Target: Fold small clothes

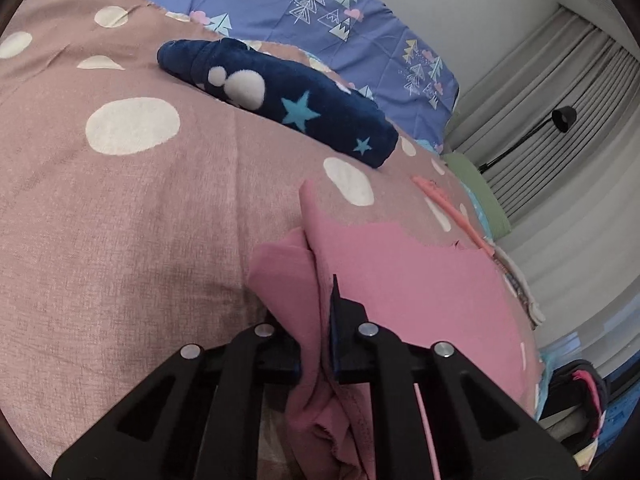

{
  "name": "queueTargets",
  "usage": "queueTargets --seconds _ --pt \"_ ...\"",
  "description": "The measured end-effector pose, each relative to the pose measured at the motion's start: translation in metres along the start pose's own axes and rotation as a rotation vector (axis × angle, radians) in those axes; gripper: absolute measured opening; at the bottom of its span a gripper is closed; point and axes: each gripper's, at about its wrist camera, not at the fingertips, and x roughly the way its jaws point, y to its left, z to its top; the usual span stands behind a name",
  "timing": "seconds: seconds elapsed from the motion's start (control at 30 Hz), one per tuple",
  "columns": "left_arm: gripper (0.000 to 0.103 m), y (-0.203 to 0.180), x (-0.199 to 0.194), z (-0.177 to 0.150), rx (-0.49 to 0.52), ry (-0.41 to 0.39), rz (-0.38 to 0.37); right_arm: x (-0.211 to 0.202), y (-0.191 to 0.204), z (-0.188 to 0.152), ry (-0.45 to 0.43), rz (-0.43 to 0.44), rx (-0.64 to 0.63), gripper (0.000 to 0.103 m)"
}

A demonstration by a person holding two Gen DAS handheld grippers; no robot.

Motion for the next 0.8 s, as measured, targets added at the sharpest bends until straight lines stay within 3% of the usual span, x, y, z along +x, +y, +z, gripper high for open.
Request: queueTargets --seconds 0.1,0.2,0.4,0.8 --pt "0.011 0.003 0.004 -0.002 -0.006 0.016 0.003 -0.001 0.006 -0.001 -0.005 -0.023 -0.026 0.007" --pt "0.013 0.005 0.007 -0.001 -0.015 0.02 -0.004 -0.009 0.013 -0.003 -0.027 -0.04 -0.055 0.025" --pt "0.015 0.005 0.008 -0.001 -0.015 0.027 -0.006 -0.01 0.014 -0.007 -0.003 -0.071 -0.045 0.03" --pt "0.016 0.007 0.01 -0.001 -0.024 0.044 -0.016 0.013 0.004 0.002 0.041 -0.11 -0.019 0.03"
